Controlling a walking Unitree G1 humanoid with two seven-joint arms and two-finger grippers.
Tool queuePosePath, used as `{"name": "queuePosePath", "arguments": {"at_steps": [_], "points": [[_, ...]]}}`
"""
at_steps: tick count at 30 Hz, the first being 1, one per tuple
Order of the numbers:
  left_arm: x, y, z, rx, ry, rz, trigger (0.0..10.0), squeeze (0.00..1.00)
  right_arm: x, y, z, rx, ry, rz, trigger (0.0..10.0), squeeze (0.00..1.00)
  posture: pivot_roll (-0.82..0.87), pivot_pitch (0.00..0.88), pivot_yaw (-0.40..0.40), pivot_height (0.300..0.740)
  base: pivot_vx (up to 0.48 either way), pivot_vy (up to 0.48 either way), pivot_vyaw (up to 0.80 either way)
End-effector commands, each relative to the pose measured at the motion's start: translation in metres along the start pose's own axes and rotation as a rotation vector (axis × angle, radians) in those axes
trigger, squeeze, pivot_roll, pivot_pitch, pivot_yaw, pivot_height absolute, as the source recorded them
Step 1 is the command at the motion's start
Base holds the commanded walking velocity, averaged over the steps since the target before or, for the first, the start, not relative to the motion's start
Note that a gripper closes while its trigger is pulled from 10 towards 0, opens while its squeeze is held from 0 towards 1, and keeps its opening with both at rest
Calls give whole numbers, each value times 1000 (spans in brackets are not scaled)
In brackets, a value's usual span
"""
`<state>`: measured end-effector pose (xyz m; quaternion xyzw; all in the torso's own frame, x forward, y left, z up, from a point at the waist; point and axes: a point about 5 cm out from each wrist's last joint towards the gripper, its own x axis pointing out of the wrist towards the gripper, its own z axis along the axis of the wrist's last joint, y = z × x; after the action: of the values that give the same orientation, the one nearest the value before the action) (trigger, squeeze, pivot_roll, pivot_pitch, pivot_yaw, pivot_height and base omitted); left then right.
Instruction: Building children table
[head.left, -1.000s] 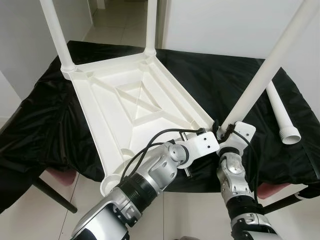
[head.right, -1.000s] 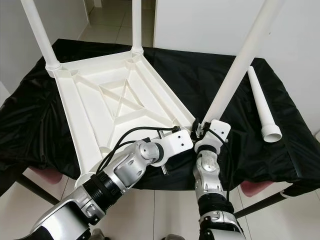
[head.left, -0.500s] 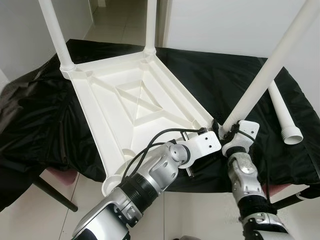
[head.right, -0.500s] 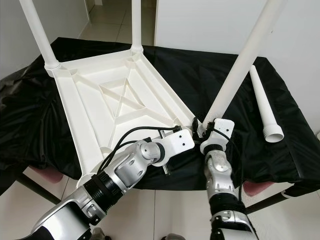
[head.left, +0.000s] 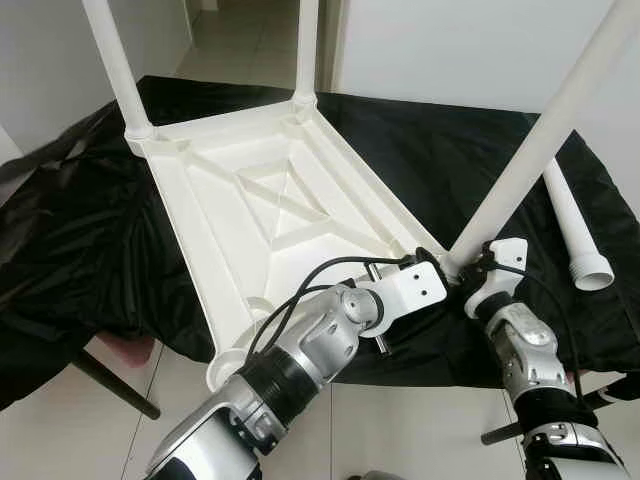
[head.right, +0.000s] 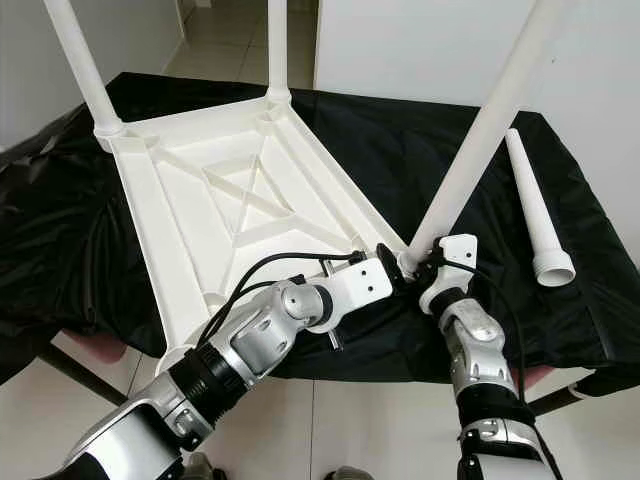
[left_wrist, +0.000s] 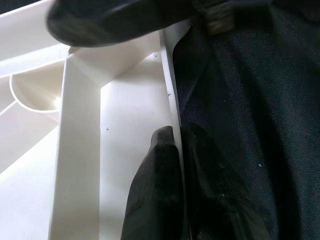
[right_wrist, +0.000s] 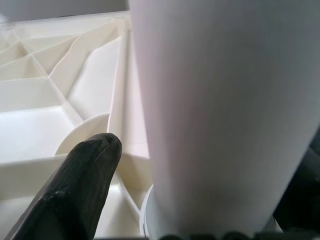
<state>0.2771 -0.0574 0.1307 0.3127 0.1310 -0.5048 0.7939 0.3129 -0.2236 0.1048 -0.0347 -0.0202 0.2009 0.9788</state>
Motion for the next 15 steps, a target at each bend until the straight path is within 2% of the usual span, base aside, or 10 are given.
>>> {"name": "queuePosePath", "arguments": {"at_steps": [1,2,3,5,6,9,13,15], "points": [[4,-10,0,36,17,-47,10000,0,6,18,-9,18,35,107,10000,0,13,18,-5,740,0,0,0],[4,-10,0,36,17,-47,10000,0,6,18,-9,18,35,107,10000,0,13,18,-5,740,0,0,0],[4,-9,0,36,17,-45,10000,0,-1,15,-13,-13,72,175,10000,0,18,20,-3,740,0,0,0],[4,-9,0,36,17,-45,10000,0,-1,15,-13,-13,72,175,10000,0,18,20,-3,740,0,0,0],[3,-8,-1,34,18,-43,10000,0,-8,12,-17,-32,109,235,10000,0,21,22,-2,740,0,0,0],[3,-8,-1,33,20,-42,10000,0,-17,9,-23,-32,154,283,10000,0,24,26,3,740,0,0,0],[2,-9,-2,29,23,-44,10000,0,-35,4,-39,35,242,340,10000,0,25,31,4,740,0,0,0],[2,-9,-2,29,23,-44,10000,0,-35,4,-39,35,242,340,10000,0,25,31,4,740,0,0,0]]}}
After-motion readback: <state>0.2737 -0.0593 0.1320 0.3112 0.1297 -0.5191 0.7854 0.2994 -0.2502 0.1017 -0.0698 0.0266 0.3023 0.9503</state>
